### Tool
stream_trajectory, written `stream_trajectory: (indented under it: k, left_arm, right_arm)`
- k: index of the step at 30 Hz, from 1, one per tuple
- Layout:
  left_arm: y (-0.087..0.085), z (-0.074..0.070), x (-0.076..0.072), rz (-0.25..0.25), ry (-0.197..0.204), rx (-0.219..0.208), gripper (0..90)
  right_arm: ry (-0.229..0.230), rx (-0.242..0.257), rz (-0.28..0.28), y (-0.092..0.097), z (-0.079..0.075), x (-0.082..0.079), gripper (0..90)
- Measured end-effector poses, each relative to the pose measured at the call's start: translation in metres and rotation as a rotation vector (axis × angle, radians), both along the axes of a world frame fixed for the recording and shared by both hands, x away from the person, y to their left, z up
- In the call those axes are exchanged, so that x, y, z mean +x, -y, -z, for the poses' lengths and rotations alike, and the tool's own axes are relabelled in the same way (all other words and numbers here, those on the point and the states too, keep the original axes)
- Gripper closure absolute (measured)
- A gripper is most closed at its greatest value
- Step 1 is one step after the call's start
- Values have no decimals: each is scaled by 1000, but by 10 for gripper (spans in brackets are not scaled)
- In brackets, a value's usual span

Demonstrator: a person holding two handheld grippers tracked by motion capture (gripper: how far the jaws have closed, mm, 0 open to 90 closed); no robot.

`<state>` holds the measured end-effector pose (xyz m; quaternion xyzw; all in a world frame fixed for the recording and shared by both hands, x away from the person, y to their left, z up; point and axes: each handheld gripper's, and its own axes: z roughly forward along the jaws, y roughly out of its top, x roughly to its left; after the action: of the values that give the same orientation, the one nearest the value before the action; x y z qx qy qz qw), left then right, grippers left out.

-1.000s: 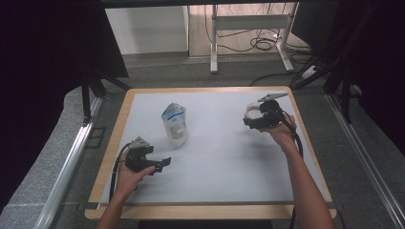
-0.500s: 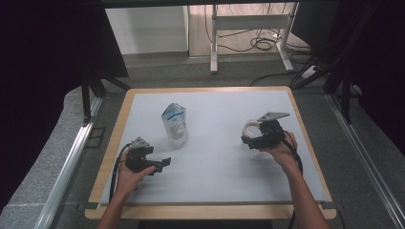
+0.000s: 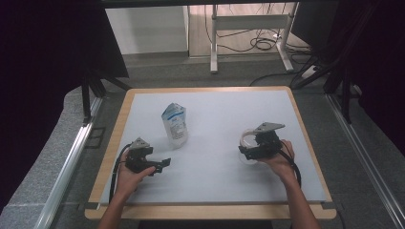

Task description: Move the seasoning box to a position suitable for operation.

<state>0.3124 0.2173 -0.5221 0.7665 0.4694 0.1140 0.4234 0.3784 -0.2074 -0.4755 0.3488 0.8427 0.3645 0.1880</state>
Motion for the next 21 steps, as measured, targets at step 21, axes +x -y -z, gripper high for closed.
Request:
stream_trajectory:
  k: [21]
  left_arm:
    - [4,0,-3,8,4,20,58]
  right_arm:
    - [151,177,28,22,-34,-31,192]
